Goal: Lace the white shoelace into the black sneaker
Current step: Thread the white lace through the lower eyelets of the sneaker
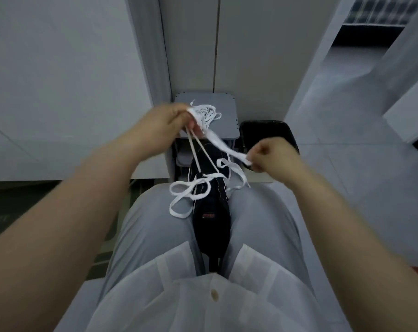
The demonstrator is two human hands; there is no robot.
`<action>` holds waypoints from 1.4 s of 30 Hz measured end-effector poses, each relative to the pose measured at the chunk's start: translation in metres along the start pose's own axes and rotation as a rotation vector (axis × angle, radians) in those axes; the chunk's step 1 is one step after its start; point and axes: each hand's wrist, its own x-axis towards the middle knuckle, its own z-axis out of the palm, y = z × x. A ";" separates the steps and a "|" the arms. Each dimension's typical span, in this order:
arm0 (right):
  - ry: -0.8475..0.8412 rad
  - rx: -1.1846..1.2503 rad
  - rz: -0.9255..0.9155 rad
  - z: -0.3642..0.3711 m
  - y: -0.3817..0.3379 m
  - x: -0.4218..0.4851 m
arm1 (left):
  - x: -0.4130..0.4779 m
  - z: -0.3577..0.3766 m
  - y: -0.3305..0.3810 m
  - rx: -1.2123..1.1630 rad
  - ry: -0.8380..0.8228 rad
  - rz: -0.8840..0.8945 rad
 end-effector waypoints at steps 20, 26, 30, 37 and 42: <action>0.095 0.736 -0.250 0.002 -0.048 -0.016 | -0.017 0.066 -0.022 -0.105 -0.240 -0.005; 0.194 1.010 -0.443 -0.042 -0.080 -0.024 | -0.012 0.080 -0.020 -0.039 -0.256 0.050; 0.265 1.142 -0.393 -0.049 -0.074 -0.019 | -0.005 0.057 -0.008 0.026 -0.181 0.056; 0.145 0.878 -0.176 -0.007 -0.029 -0.002 | 0.005 -0.008 0.045 -0.149 0.021 0.067; -0.263 0.910 -0.332 0.009 -0.038 -0.014 | 0.013 -0.018 0.085 0.018 0.091 0.277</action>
